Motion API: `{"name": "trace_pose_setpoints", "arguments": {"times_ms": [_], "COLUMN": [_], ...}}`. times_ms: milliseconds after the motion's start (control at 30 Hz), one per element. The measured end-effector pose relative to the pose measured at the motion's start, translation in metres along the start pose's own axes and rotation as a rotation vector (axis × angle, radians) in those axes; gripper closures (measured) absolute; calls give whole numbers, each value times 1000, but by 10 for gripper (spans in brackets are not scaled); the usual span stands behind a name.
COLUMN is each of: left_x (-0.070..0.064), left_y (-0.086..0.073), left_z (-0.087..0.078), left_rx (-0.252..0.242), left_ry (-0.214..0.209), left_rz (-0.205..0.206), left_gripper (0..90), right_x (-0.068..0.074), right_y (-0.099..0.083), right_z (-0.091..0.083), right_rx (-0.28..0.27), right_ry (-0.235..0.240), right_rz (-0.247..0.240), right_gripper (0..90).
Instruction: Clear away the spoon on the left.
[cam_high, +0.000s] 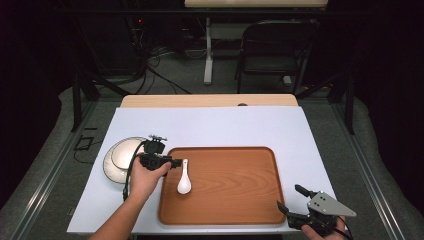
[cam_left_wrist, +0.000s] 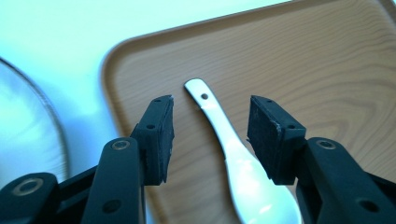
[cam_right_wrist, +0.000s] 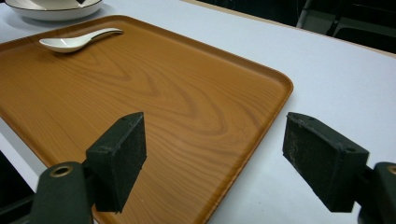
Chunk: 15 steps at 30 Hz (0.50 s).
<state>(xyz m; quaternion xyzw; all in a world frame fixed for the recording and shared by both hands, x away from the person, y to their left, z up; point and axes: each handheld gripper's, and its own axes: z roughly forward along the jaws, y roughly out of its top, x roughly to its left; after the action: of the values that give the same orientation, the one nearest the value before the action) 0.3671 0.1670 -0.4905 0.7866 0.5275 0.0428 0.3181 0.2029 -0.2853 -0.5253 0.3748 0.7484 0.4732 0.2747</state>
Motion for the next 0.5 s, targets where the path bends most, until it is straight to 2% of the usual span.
{"name": "trace_pose_setpoints", "arguments": {"times_ms": [133,333,500], "left_x": [2,8,16], "left_y": [-2,-8,-19], "left_z": [-13,-31,-52], "left_rx": [-7,-18,-51], "left_ry": [33,62,81], "left_rz": [28,39,43], "left_gripper": [506,509,509], "right_x": [0,0,0], "right_y": [0,0,0], "right_z": [0,0,0], "right_rx": [1,1,1], "right_ry": [-1,0,-2], "right_rz": [0,-3,-2], "right_gripper": [210,210,210]}}
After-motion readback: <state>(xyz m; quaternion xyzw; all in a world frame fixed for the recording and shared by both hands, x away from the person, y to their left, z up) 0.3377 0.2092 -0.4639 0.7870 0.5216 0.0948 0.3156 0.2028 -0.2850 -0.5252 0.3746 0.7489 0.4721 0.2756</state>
